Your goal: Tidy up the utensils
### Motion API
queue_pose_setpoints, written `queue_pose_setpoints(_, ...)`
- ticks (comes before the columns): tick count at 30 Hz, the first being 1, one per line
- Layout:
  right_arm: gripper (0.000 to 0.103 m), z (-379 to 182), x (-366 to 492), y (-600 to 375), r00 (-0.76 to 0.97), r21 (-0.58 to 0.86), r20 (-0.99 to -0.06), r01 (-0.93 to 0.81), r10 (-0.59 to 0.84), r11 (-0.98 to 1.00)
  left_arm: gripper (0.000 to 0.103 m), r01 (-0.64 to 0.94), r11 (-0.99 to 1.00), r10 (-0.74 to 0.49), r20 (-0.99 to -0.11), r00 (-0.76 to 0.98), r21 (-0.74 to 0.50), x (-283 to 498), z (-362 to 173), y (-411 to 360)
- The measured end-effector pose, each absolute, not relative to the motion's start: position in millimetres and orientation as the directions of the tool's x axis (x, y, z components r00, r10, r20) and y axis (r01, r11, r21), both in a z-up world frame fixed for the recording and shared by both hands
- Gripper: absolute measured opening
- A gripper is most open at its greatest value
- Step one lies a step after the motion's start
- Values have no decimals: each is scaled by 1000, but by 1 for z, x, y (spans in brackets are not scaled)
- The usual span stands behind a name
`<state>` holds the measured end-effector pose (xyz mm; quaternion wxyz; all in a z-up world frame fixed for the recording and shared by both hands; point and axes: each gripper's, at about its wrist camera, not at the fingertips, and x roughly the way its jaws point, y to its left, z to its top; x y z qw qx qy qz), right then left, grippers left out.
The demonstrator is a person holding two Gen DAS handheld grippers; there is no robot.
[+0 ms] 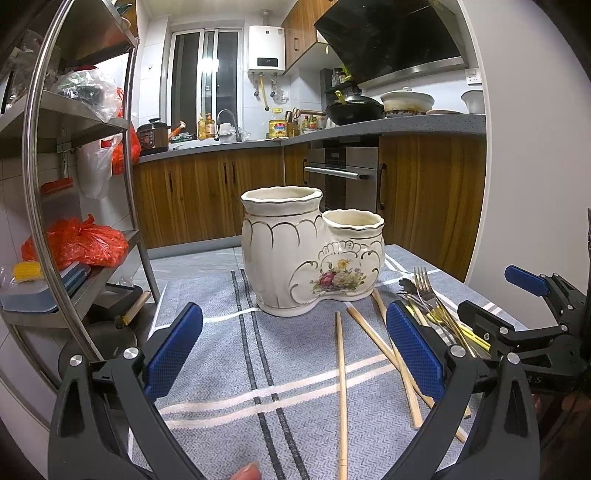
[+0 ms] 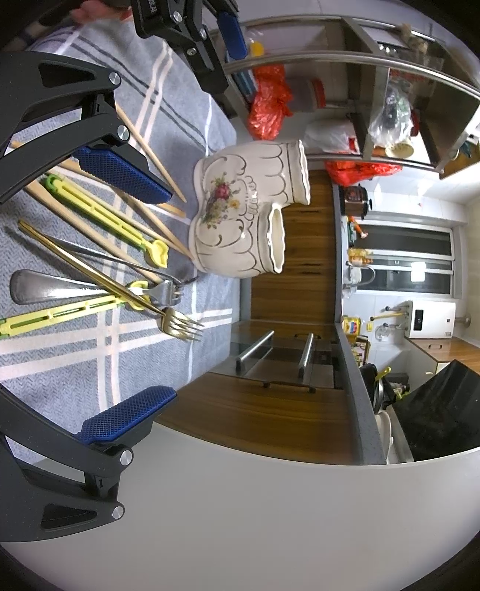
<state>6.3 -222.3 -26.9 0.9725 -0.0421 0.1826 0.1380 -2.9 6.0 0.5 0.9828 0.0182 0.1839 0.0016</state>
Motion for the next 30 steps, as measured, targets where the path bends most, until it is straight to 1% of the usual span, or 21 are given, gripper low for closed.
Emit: queue_pose_setpoints(30, 98, -30, 7, -218, 891, -25, -369, -294, 264, 956, 98, 5, 999, 7, -365, 931, 33, -3, -1, 9)
